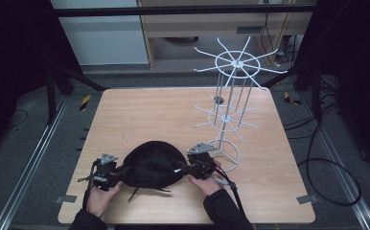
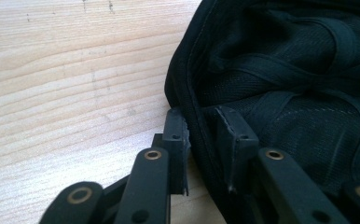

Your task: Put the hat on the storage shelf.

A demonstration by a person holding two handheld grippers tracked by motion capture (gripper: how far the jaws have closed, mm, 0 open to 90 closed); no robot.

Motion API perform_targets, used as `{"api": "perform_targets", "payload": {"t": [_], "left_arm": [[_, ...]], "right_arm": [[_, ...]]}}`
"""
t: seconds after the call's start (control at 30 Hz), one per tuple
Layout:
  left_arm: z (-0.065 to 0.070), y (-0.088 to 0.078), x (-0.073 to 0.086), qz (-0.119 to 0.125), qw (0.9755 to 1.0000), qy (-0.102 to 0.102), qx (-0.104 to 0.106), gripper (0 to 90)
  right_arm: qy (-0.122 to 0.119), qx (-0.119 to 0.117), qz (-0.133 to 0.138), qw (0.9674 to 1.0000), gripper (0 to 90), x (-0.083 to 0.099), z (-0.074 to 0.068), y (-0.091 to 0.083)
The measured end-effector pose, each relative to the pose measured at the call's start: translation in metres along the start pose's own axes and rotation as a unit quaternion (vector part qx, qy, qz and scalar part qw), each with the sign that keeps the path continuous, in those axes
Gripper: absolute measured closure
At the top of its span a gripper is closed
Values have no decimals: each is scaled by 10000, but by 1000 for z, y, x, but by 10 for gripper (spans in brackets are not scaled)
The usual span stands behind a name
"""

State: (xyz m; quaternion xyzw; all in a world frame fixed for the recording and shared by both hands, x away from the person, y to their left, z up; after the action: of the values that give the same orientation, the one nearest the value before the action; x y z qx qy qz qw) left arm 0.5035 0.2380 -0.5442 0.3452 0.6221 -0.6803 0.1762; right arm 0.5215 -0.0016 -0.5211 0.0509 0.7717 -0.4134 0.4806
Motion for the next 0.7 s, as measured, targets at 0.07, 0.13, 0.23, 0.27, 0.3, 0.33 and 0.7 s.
{"api": "perform_targets", "payload": {"t": [0.07, 0.13, 0.23, 0.27, 0.3, 0.33, 0.7], "left_arm": [[0, 0, 1, -14, 10000, 14, 3, 752], [0, 0, 1, -19, 10000, 13, 16, 760], [0, 0, 1, -28, 10000, 14, 22, 768], [1, 0, 2, -35, 10000, 19, 24, 770], [1, 0, 2, -29, 10000, 19, 26, 773], [1, 0, 2, -28, 10000, 12, 28, 774], [9, -1, -3, 119, 9998, -130, 104, 780]], "right_arm": [[-7, -6, -114, 9999, 567, 4, 1, 3], [-14, 5, -200, 9998, 594, 9, 2, 7], [11, -28, -335, 9994, 641, 15, 1, 12], [37, -62, -378, 9993, 666, 16, 0, 14], [31, -82, -415, 9991, 688, 18, 0, 15], [25, -78, -451, 9989, 724, 19, -1, 16], [-635, -326, 337, 9969, 819, -10, -34, -16]]}}
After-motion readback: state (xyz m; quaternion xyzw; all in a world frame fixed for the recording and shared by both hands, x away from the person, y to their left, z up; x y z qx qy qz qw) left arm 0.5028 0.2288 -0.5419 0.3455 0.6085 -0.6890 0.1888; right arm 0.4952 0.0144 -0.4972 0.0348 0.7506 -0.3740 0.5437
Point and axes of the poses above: each handheld gripper's, and its own axes: y roughly forward along the jaws, x roughly out of its underside, z roughly to its right, the point moved 9 cm from there along y, roughly forward along the jaws, and after that the axes turned 8 degrees about -x, right-handed, at the moved point
